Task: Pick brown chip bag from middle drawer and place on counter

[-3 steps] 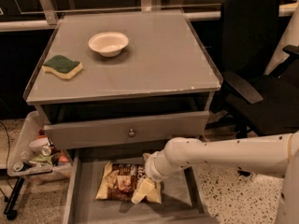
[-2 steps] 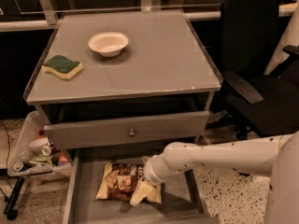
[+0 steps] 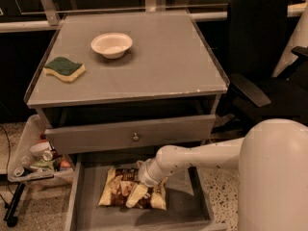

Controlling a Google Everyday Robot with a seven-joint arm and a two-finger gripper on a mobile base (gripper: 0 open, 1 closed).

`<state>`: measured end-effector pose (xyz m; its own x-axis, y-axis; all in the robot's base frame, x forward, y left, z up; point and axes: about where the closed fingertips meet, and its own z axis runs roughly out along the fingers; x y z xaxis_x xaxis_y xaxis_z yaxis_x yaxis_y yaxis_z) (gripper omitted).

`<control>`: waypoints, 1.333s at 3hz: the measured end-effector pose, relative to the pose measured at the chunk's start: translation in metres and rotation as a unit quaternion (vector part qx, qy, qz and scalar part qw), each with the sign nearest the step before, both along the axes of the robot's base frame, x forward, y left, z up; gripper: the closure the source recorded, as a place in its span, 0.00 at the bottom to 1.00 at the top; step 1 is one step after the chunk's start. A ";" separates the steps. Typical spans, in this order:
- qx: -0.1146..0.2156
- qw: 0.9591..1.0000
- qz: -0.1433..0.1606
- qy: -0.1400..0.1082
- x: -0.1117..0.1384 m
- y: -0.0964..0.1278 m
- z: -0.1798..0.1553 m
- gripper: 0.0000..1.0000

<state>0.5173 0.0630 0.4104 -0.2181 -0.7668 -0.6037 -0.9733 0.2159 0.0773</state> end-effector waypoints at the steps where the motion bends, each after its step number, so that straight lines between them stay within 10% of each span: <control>1: 0.002 1.000 -0.003 0.003 0.000 -0.001 -0.003 0.00; 4: 0.008 0.999 -0.012 0.031 -0.011 -0.002 -0.040 0.11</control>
Offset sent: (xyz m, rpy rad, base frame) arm -0.0054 -0.0108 -0.0391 0.0171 0.0565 -0.0527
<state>0.5067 0.0611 0.3706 -0.2730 -0.7515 -0.6006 -0.9613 0.2374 0.1399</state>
